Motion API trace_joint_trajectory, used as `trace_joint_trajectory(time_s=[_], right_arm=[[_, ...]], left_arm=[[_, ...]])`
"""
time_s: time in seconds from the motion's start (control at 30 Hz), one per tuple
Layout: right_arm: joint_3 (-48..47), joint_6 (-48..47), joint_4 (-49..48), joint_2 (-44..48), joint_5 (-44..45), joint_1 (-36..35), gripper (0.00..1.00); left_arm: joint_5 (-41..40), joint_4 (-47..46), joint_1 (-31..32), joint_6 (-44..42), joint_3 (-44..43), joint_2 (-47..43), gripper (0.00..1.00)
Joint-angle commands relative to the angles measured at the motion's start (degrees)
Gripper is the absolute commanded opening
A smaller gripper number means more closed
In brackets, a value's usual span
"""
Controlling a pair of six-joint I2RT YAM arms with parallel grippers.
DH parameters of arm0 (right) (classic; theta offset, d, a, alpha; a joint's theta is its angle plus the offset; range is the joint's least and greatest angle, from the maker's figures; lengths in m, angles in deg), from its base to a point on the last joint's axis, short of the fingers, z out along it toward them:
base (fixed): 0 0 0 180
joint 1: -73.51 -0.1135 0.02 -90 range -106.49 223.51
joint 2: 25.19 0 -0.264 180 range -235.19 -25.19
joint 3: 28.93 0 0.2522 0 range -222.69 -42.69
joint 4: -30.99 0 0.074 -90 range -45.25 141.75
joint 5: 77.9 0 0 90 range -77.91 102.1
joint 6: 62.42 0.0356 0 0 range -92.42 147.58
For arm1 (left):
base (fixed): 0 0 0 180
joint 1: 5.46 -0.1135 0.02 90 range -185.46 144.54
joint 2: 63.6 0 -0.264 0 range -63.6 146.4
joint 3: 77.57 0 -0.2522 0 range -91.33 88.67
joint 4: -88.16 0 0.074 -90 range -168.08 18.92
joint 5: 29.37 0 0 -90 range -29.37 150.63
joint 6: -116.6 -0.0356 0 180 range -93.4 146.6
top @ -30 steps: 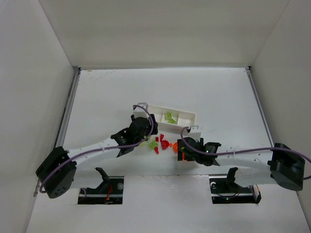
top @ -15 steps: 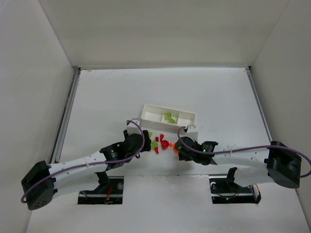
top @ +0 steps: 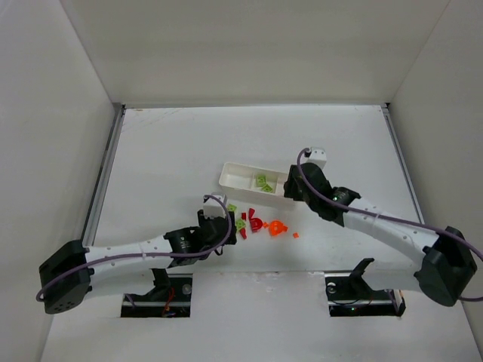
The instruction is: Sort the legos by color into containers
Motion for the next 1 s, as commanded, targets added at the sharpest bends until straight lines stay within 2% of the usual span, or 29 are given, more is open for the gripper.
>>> trace_joint_trajectory(time_s=[0.0,0.37,0.5,0.63,0.9,0.97], right_arm=[[-5.12,-7.28,-9.14,-5.06,-1.30,4.07,0.35],[-8.03,-9.75,-12.22,-13.95,-0.42,7.69,0.42],[-6.89,-9.31,-13.45,-14.30,-0.95,7.60,0.56],[-6.27,-9.22,-13.98,-13.78,-1.04,7.33,0.64],[-4.26,-8.87,-14.59,-10.27,-1.04,7.33,0.67],[-3.20,-8.87,-15.55,-8.95,-1.04,7.33,0.66]], left_arm=[[-3.01,-0.10,1.64,3.45,-1.87,1.67,0.55],[-3.80,-3.44,2.61,5.92,-2.05,7.38,0.55],[-3.10,-5.11,2.79,6.27,-2.31,9.14,0.55],[-3.27,-5.29,3.05,6.36,-3.01,10.64,0.55],[-3.54,-7.13,3.49,6.97,-3.54,13.27,0.55],[-3.10,-6.96,3.93,7.33,-3.98,13.63,0.52]])
